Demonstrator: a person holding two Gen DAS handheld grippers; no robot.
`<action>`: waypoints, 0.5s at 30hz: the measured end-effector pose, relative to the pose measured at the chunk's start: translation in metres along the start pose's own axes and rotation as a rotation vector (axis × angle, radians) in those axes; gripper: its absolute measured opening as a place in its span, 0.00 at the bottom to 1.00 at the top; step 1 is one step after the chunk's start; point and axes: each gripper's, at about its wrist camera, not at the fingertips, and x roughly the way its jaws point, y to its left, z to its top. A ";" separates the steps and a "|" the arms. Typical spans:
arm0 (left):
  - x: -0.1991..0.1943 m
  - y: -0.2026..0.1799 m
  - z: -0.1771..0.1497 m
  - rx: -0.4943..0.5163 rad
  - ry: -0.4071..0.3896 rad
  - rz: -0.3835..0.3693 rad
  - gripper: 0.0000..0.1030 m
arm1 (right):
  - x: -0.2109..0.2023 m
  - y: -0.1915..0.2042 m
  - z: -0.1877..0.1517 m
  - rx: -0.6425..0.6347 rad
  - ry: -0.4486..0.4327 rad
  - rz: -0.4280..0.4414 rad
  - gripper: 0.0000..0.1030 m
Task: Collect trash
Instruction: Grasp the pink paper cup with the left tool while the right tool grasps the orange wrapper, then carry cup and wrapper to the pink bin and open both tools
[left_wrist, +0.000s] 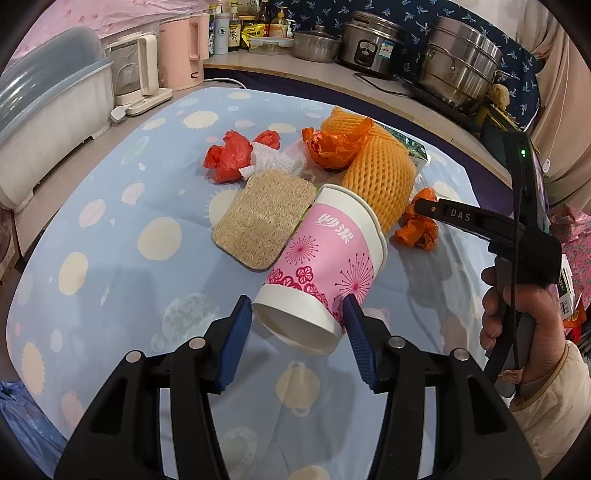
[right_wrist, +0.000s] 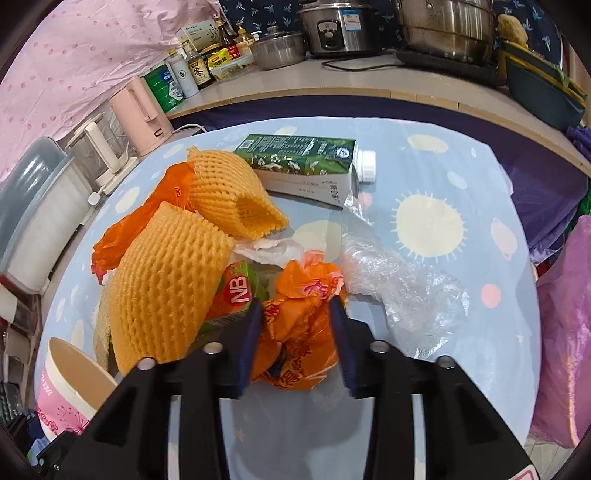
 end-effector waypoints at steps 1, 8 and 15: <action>-0.001 0.000 0.000 0.000 -0.001 0.000 0.47 | -0.002 0.000 -0.002 0.000 -0.003 0.006 0.24; -0.013 -0.008 0.000 0.012 -0.022 -0.007 0.47 | -0.036 -0.003 -0.016 -0.001 -0.036 0.033 0.21; -0.036 -0.035 0.001 0.058 -0.053 -0.052 0.47 | -0.098 -0.014 -0.034 0.004 -0.103 0.085 0.20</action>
